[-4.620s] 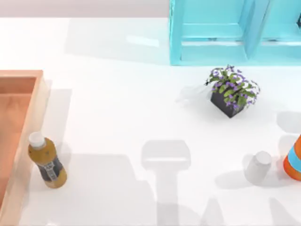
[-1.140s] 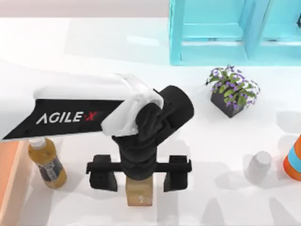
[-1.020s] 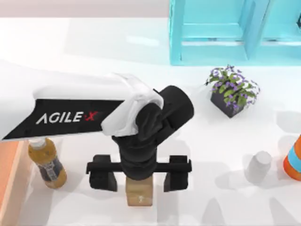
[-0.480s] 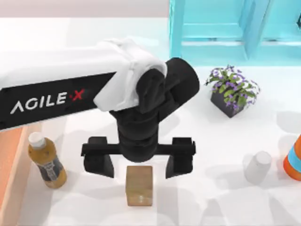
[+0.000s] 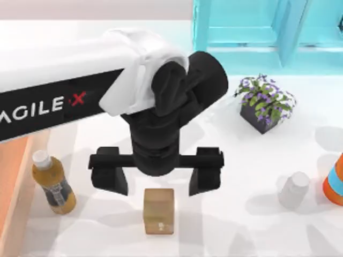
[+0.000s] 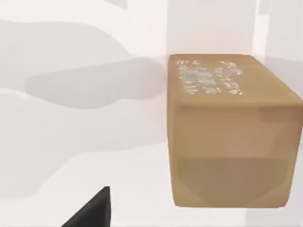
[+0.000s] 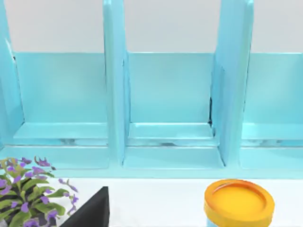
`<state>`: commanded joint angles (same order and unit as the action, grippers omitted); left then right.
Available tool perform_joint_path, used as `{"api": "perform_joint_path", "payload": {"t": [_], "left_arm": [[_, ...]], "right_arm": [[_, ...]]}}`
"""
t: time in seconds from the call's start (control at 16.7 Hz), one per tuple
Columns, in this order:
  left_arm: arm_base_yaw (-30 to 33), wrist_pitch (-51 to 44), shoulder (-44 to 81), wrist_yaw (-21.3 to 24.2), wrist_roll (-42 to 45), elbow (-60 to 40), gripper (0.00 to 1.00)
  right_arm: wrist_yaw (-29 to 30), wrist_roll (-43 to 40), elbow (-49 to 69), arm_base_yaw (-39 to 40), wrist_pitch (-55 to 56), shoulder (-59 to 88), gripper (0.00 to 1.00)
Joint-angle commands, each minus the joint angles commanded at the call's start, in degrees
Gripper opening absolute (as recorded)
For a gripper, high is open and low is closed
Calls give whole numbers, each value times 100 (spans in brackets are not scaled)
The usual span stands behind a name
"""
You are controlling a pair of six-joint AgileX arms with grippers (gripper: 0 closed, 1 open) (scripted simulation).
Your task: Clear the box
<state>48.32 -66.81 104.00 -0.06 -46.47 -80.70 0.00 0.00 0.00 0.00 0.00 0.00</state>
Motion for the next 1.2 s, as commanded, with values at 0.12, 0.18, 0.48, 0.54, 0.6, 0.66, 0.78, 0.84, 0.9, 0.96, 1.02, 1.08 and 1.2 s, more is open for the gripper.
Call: {"api": "perform_joint_path", "payload": {"t": [0.12,0.18,0.48,0.54,0.6,0.66,0.78,0.84,0.9,0.96,1.02,1.08,1.2], "left_arm": [[-183,-54,52,4,181,-100,100],[-363,-102,95,6,359,-187,100],[-2055,-471,374,6,2066,-809,100],[-2515,-556,427,3,2535,-944,100],[-2993,-639,474,0,3022,-1076,100],[-3478,-719,514,-4,3514,-1199,100],[-4407,-866,574,-10,4459,-1418,100],[-4820,-930,594,-13,4877,-1511,100],[-5185,-988,610,-14,5244,-1593,100],[-5485,-1037,620,-15,5545,-1661,100],[-5727,-1078,627,-15,5788,-1717,100],[-5910,-1109,630,-15,5972,-1759,100],[-6087,-1136,628,-16,6150,-1797,100]], "right_arm": [[0,0,0,0,0,0,100],[0,0,0,0,0,0,100],[0,0,0,0,0,0,100],[0,0,0,0,0,0,100],[0,0,0,0,0,0,100],[0,0,0,0,0,0,100],[0,0,0,0,0,0,100],[0,0,0,0,0,0,100],[0,0,0,0,0,0,100],[0,0,0,0,0,0,100],[0,0,0,0,0,0,100],[0,0,0,0,0,0,100],[0,0,0,0,0,0,100]]}}
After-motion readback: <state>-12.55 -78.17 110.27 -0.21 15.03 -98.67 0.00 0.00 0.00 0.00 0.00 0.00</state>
